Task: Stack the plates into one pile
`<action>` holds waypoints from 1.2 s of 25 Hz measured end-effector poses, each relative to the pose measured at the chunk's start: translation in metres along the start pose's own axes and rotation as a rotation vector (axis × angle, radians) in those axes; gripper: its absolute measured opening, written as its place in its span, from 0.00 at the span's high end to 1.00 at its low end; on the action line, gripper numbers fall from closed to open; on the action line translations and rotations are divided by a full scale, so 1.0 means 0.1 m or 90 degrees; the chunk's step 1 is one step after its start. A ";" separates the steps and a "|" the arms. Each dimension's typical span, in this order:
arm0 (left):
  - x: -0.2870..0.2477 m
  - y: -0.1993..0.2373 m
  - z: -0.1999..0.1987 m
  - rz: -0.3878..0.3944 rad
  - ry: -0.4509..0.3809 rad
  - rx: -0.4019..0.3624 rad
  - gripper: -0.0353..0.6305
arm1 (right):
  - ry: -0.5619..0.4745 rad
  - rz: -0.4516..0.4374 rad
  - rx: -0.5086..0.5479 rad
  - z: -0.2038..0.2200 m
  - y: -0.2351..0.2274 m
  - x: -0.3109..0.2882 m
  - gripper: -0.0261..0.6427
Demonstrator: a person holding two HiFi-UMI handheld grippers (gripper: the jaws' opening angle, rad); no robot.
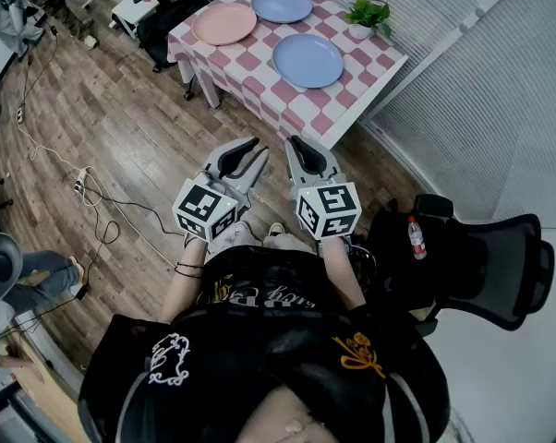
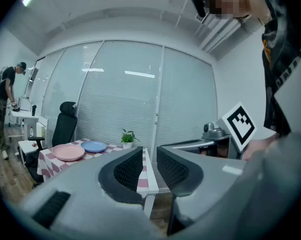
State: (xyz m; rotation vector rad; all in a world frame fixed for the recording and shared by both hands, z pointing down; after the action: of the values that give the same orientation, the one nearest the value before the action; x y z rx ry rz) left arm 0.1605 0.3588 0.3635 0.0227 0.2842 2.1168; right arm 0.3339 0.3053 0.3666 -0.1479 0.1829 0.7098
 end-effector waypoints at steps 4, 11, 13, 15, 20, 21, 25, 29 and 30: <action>0.01 -0.05 0.01 -0.003 0.003 -0.004 0.82 | 0.000 -0.002 -0.002 0.01 0.00 0.04 0.91; -0.01 -0.08 0.02 -0.013 0.006 0.008 0.82 | 0.001 -0.012 -0.025 0.05 -0.05 0.07 0.91; -0.05 -0.10 0.03 -0.016 0.007 0.009 0.82 | 0.005 -0.016 -0.027 0.09 -0.09 0.09 0.91; -0.07 -0.12 0.03 -0.021 0.009 0.008 0.82 | 0.010 -0.020 -0.026 0.11 -0.13 0.11 0.91; -0.10 -0.19 0.11 -0.032 0.022 0.007 0.82 | 0.020 -0.023 -0.023 0.20 -0.25 0.16 0.91; -0.11 -0.21 0.14 -0.034 0.027 0.006 0.82 | 0.022 -0.025 -0.025 0.23 -0.27 0.16 0.91; -0.12 -0.22 0.21 -0.037 0.044 0.007 0.82 | 0.028 -0.029 -0.037 0.30 -0.33 0.16 0.91; -0.18 -0.10 0.21 -0.035 0.054 0.003 0.82 | 0.032 -0.027 -0.046 0.32 -0.39 0.03 0.91; -0.19 -0.06 0.20 -0.034 0.056 0.003 0.82 | 0.034 -0.026 -0.047 0.32 -0.40 -0.02 0.91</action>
State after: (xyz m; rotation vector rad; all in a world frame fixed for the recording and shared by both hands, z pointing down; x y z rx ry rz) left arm 0.1784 0.3496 0.3837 -0.0758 0.3383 2.0666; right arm 0.3626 0.2803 0.4011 -0.2405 0.2044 0.6723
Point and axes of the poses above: the fingertips, and each gripper's own axes: x backward along the fingers, y to its left, z out of its underside, the point moved 10 cm from there along x, backward along the fingers, and after that the axes turned 5 degrees about x, right-handed, at the moved point
